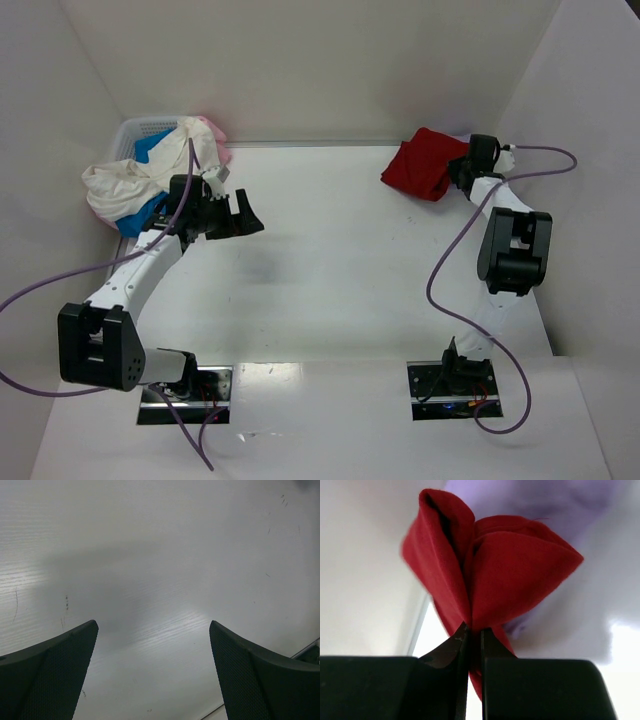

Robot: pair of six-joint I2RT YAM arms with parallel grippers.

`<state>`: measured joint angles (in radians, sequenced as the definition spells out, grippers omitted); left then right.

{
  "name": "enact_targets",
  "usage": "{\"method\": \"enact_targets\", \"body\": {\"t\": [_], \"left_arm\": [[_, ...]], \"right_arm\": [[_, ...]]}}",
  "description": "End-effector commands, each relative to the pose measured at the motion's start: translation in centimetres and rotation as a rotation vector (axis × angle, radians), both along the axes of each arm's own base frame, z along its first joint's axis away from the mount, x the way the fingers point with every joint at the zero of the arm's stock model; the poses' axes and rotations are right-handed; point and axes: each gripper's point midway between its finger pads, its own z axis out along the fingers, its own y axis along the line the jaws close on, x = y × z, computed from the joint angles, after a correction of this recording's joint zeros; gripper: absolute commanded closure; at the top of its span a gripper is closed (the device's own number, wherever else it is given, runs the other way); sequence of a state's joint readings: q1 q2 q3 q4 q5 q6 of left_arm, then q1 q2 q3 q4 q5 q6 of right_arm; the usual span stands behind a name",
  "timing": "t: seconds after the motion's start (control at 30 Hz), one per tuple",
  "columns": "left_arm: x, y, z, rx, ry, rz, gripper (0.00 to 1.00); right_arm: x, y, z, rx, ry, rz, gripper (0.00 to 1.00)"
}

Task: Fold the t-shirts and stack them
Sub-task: Put the neatly folded tshirt into the corner of the board with the right arm

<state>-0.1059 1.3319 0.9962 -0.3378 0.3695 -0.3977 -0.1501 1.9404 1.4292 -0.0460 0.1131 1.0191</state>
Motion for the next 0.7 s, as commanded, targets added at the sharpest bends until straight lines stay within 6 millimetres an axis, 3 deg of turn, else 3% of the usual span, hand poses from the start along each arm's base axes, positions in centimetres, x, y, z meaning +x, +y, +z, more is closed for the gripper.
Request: {"method": "enact_targets", "body": {"t": [0.0,0.13,0.3,0.5,0.53,0.57,0.67], "left_arm": [[-0.2,-0.2,1.4,-0.014,-0.052,-0.034,0.0],[-0.3,-0.4,1.4,-0.022,-0.052,-0.043,0.0],[-0.3,-0.8,1.4,-0.043,-0.046,-0.055,0.0],[-0.3,-0.8,1.4,-0.049,-0.041,-0.049,0.0],[-0.3,-0.8,1.4,-0.049,-0.041,-0.049,0.0],[-0.3,-0.8,1.4,-0.049,-0.041,-0.049,0.0],[-0.4,-1.0,1.5,-0.055,-0.041,-0.056,0.0]], "right_arm": [[-0.5,-3.6,5.7,-0.024,-0.168,-0.102,1.0],[-0.9,-5.4,4.9,-0.02,-0.156,-0.108,1.0],[-0.5,-5.9,3.1,-0.041,-0.118,-0.06,0.96],[-0.4,-5.3,0.7,-0.042,-0.056,-0.005,0.58],[-0.4,-5.2,0.1,-0.052,-0.043,0.013,0.51],[-0.4,-5.2,0.1,-0.059,-0.041,0.018,0.37],[-0.8,-5.2,-0.5,-0.091,-0.021,0.039,0.22]]}}
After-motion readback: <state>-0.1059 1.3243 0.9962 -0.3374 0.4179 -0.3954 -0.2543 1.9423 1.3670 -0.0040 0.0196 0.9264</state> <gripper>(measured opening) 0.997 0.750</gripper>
